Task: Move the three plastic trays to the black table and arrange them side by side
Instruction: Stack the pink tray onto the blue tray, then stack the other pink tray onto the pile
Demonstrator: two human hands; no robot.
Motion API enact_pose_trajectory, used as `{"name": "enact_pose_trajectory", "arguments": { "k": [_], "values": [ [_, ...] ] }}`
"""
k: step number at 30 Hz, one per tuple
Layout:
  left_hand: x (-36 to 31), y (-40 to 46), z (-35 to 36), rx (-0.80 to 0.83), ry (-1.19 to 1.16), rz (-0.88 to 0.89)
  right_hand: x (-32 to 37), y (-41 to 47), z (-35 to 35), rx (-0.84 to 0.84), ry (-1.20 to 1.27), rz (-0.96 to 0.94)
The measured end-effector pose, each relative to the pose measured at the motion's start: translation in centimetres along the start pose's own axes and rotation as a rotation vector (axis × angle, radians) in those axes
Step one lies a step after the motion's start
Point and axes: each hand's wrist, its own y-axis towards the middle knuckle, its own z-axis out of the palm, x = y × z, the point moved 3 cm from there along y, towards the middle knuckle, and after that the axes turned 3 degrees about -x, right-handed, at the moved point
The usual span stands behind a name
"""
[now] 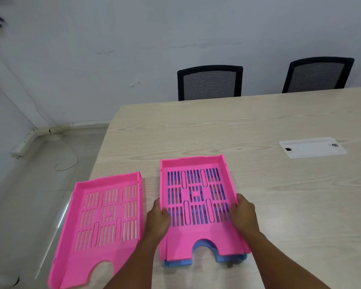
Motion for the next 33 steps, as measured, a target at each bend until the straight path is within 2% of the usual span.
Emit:
{"name": "enact_pose_trajectory", "arguments": {
  "k": [2,5,10,15,21,25,28,31,33],
  "values": [
    [0.0,0.1,-0.2,-0.012,-0.04,0.003,0.3,0.0,0.0,-0.058,-0.006,-0.037],
    [-0.6,0.2,-0.8,-0.04,-0.066,0.035,1.6,0.6,0.0,-0.132,-0.063,-0.188],
    [-1.0,0.4,-3.4,-0.158,-0.064,0.066,5.8,1.2,0.8,-0.158,-0.139,-0.37],
    [1.0,0.2,-8.0,-0.318,-0.006,0.055,10.1,0.5,5.0,-0.025,-0.07,-0.414],
    [5.6,-0.8,-14.4,-0.434,0.03,0.009,16.1,-4.2,12.7,0.159,-0.014,-0.52],
    [9.1,-0.9,-18.4,-0.485,0.152,-0.018,18.5,-8.1,18.0,0.354,-0.052,-0.491],
    [11.8,-0.9,-20.7,-0.489,0.222,-0.13,18.2,-9.9,21.0,0.455,-0.157,-0.422],
    [14.0,-1.4,-22.0,-0.452,0.263,-0.272,16.9,-10.8,22.8,0.493,-0.192,-0.31],
    [15.3,-1.5,-22.3,-0.402,0.207,-0.339,15.8,-10.9,23.6,0.496,-0.203,-0.235]
  ]
}}
